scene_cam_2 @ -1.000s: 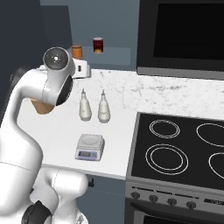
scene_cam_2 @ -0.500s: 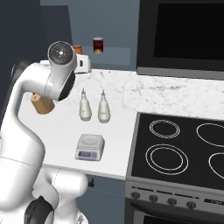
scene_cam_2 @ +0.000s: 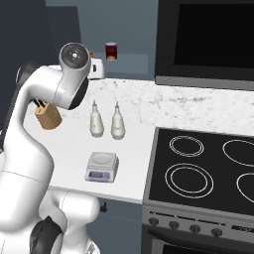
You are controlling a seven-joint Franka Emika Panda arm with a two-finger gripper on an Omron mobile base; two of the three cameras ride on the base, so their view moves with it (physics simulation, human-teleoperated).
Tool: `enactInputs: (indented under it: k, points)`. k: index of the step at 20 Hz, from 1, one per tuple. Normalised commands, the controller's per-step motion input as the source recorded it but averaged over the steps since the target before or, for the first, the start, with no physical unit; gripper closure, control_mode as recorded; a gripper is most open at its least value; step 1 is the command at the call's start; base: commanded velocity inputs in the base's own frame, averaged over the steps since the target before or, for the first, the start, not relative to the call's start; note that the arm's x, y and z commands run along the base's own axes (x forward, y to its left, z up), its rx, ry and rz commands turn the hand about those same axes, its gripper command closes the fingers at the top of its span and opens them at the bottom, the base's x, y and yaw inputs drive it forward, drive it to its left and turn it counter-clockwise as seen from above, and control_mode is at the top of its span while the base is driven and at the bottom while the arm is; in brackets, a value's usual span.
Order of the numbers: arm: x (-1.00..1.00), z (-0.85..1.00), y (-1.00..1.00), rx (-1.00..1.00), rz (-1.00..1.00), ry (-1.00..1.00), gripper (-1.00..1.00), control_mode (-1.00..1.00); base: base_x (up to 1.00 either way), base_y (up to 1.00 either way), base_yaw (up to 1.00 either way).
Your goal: Pick the jam and place it on the digital scale for weighing, and close the cabinet.
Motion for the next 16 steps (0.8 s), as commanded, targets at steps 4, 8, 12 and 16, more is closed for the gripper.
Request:
enactInputs:
  k: [4, 8, 12, 16]
  points:
    - [0.31, 0.0, 0.05, 0.0, 0.0, 0.0, -1.0, -1.0, 0.0, 0.0, 0.0]
    - [0.35, 0.0, 0.1, 0.0, 0.0, 0.0, -1.0, -1.0, 0.0, 0.0, 0.0]
    - [0.33, 0.0, 0.13, -0.01, 0.0, 0.0, -1.0, -1.0, 0.0, 0.0, 0.0]
    - [0.35, 0.0, 0.01, 0.0, 0.0, 0.0, -1.0, -1.0, 0.0, 0.0, 0.0]
